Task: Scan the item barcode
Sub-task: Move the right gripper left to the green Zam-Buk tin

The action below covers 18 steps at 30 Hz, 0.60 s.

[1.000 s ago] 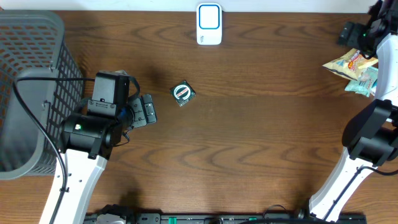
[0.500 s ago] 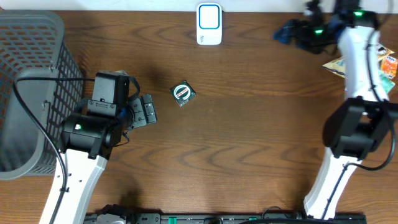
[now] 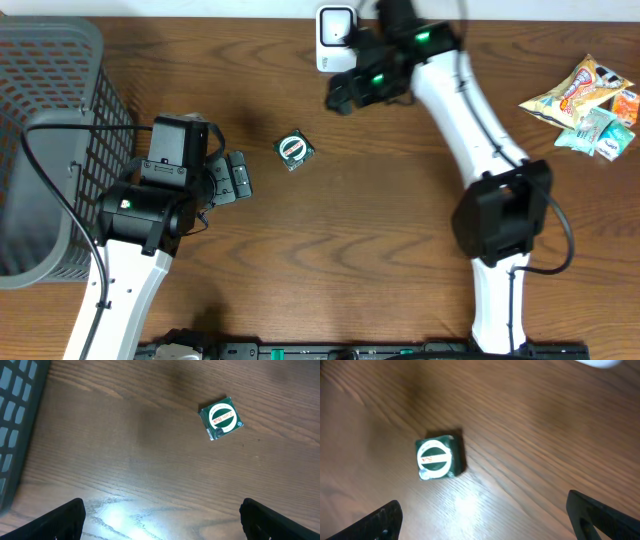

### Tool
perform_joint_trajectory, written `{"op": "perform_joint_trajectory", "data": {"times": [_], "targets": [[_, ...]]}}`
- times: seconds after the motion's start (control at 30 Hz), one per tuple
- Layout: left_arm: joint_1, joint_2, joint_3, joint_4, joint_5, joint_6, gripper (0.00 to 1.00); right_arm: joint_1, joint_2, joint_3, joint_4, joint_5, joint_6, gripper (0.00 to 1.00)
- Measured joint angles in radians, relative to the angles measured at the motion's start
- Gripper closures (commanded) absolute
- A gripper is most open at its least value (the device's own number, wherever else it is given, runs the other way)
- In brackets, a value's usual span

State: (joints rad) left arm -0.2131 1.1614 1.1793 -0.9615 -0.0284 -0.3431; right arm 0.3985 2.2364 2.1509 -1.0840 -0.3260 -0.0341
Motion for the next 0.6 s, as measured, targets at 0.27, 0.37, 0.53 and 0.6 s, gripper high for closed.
{"op": "perform_joint_trajectory", "data": {"times": [0.27,0.37,0.53,0.6], "targets": [[0.0,0.0,0.0,0.0,0.0,0.0,0.02,0.158,0.102,-0.001,0.056,0.087,0.0,0.01],[0.0,0.0,0.0,0.0,0.0,0.0,0.02,0.199,0.143,-0.003,0.066,0.1,0.0,0.01],[0.0,0.0,0.0,0.0,0.0,0.0,0.02,0.256,0.167,-0.006,0.068,0.15,0.002,0.01],[0.0,0.0,0.0,0.0,0.0,0.0,0.02,0.272,0.17,-0.006,0.068,0.171,0.013,0.01]]}}
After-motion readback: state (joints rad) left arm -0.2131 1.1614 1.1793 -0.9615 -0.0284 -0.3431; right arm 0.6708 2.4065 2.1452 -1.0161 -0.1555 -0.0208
